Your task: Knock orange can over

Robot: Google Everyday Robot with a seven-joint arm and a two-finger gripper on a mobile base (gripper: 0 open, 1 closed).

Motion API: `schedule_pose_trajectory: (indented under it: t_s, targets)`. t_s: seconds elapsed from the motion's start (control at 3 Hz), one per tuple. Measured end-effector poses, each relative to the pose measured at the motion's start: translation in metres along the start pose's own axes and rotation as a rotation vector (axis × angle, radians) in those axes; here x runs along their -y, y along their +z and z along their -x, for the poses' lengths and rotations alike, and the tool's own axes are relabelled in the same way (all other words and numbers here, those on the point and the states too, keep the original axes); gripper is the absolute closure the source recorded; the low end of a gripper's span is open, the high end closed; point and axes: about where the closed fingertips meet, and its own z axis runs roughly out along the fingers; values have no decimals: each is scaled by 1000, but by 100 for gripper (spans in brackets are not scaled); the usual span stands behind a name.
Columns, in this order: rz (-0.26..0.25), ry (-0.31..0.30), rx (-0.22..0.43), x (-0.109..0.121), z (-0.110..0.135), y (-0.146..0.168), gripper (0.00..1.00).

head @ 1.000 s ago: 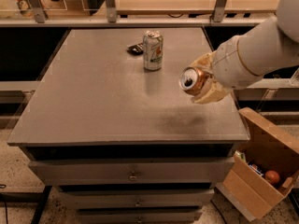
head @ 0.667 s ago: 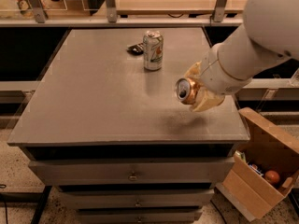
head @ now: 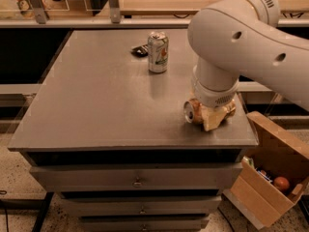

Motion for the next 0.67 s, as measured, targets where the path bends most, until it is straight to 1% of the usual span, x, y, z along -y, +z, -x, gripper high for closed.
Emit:
schedule_pose_trajectory:
  t_s: [0.33, 0.67]
  targets:
    - [9, -12, -35, -1, -6, 0, 0]
    - [9, -12, -35, -1, -6, 0, 0]
